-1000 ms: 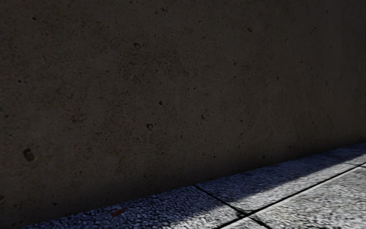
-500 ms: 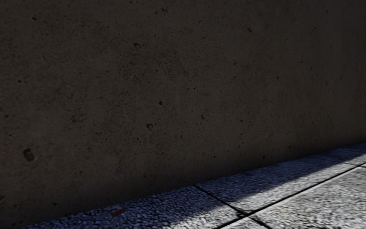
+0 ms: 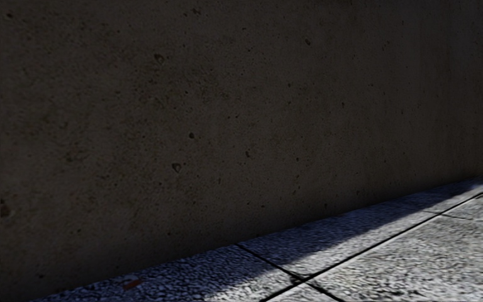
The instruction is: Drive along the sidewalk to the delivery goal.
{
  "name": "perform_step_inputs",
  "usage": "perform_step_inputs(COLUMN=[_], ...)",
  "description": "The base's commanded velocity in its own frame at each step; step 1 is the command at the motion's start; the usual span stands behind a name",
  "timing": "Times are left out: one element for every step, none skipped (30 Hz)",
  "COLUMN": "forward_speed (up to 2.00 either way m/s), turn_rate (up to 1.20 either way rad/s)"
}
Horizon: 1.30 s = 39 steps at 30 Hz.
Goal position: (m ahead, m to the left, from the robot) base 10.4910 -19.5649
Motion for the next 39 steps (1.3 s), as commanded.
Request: perform_step_inputs(forward_speed=[0.00,0.00,0.00,0.00,0.00,0.00,0.00,0.00,0.00,0.00,0.00,0.00,0.00,0.00,0.00,0.00,0.00,0.00,0.00,0.00,0.00,0.00,0.00,0.00,0.00,0.00,0.00,0.00,0.00,0.00,0.06,0.06,0.45,0.90,1.14,1.24,1.25,1.26,1.26], turn_rate=[-1.20,-1.20,-1.20,-1.20,-1.20,-1.20,-1.20,-1.20,-1.20,-1.20,-1.20,-1.20,-1.20,-1.20,-1.20,-1.20,-1.20,-1.20,-1.16,-0.93,-0.87,-0.87,-0.85,-0.37,-0.02,0.00,0.00,0.00,0.00,0.00,0.00,0.00,0.00,0.00,0.00,0.00,0.00,0.00,0.00])
